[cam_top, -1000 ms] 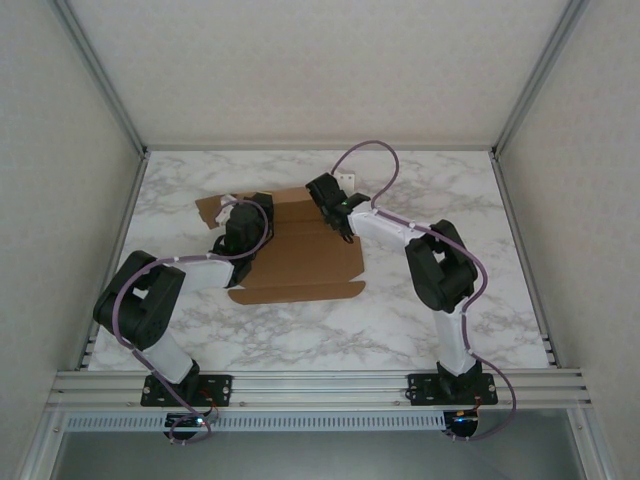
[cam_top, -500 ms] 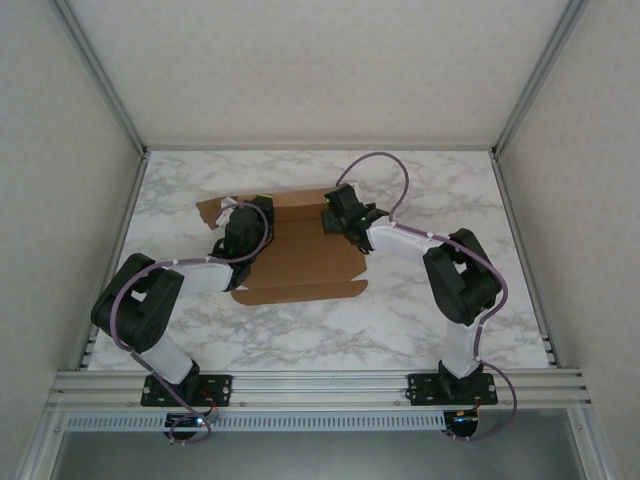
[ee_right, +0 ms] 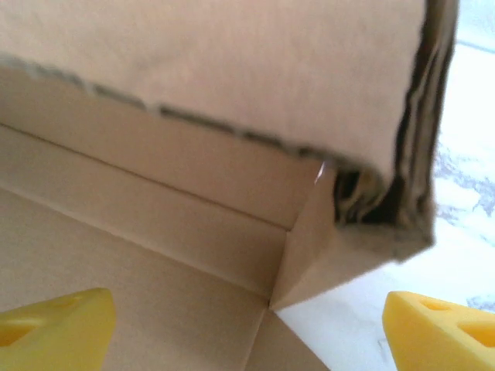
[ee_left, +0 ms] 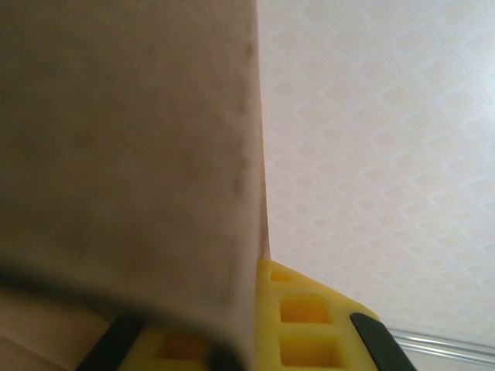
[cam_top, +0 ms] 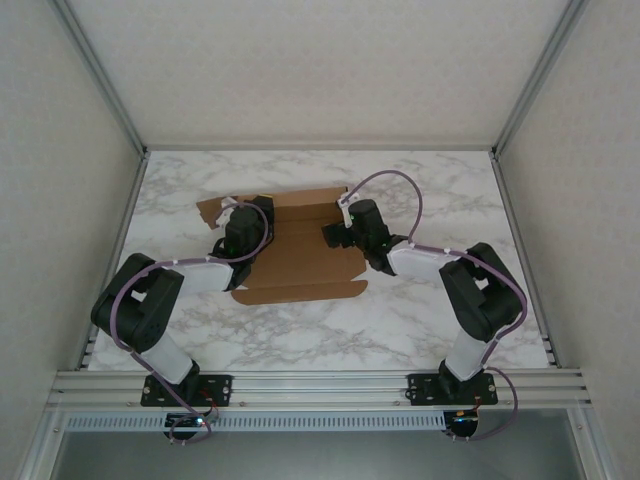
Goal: Fold the paper box
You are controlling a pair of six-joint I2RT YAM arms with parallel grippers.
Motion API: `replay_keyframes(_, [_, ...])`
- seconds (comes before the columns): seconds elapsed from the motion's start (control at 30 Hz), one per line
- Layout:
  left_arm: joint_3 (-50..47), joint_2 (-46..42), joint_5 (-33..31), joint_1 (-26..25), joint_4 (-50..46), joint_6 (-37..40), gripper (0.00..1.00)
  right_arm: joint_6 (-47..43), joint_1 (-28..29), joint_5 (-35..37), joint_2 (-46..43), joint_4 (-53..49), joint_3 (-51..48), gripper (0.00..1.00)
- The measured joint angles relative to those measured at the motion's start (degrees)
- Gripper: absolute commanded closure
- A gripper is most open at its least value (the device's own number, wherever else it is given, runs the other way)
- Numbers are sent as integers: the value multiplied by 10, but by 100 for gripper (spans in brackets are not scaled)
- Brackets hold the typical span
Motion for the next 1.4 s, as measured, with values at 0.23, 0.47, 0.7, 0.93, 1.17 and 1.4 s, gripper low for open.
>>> replay_keyframes(0.23, [0,0,0,0,-1,0,100,-23,-7,11,21,9,20,46])
replay_keyframes(0.47, [1,0,1,0,-1,0,100,-27,-7,39,61,10,25,62])
replay_keyframes(0.7, [4,0,1,0,-6,0,100,-12,-7,64,81,-5,66,82])
replay_keyframes(0.93, [8,0,-3,0,-14,0,100,22,5,118,95,-20,87,94])
replay_keyframes(1.17, [12,0,-6,0,-19,0,100,61,19,170,106,-73,123,100])
replay_keyframes(1.4, [16,0,-13,0,-24,-7,100,148,39,251,138,-163,197,100])
